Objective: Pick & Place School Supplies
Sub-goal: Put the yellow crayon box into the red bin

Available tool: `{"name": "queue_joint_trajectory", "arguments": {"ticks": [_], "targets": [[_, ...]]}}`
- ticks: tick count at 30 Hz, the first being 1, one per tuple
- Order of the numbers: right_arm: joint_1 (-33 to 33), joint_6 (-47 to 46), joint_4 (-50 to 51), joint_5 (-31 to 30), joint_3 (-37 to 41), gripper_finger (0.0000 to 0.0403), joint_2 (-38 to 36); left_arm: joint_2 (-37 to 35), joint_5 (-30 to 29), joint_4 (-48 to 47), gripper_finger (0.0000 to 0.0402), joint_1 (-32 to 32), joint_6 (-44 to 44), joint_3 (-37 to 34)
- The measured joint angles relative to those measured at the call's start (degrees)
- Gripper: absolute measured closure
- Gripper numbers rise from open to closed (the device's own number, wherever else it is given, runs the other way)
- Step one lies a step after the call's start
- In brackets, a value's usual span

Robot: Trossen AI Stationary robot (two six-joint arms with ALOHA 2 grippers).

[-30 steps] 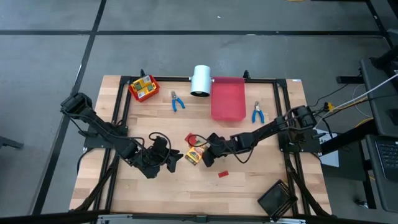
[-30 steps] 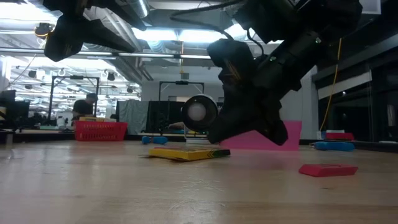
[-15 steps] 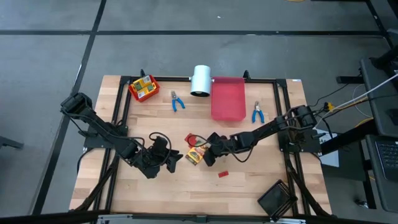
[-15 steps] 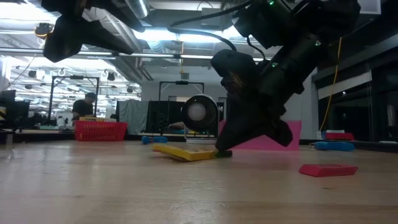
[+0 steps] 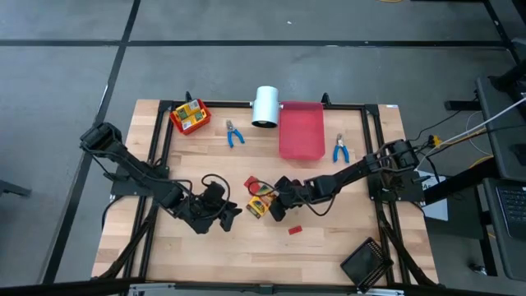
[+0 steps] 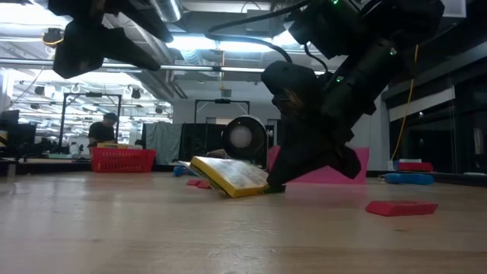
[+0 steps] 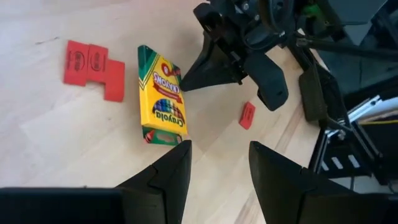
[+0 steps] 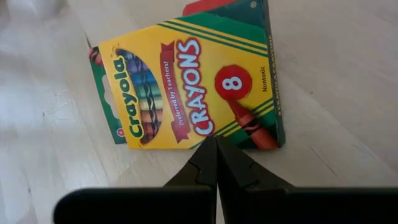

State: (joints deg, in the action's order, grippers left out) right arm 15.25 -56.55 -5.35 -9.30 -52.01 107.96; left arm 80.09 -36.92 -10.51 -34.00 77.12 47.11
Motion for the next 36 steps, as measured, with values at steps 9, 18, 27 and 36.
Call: {"name": "queue_joint_trajectory", "arguments": {"ticks": [9, 18, 27, 36], "targets": [[0.2, -0.3, 0.2, -0.6, 0.1, 0.0403, 0.0, 0.6, 5.5, -0.4, 0.0245, 4.8, -6.9, 0.1], [0.3, -1.1, 0.1, -1.2, 0.1, 0.0403, 0.0, 8.2, 19.1, 5.8, 0.0239, 14.7, -10.5, 0.1], [0.6, -1.5, 0.1, -1.9, 0.1, 0.0403, 0.1, 15.7, 24.7, 13.3, 0.022, 20.1, -10.9, 0.1], [1.1, -1.6, 0.2, -2.3, 0.2, 0.0403, 0.1, 15.7, 24.9, 12.0, 0.0219, 20.3, -10.9, 0.0]]}}
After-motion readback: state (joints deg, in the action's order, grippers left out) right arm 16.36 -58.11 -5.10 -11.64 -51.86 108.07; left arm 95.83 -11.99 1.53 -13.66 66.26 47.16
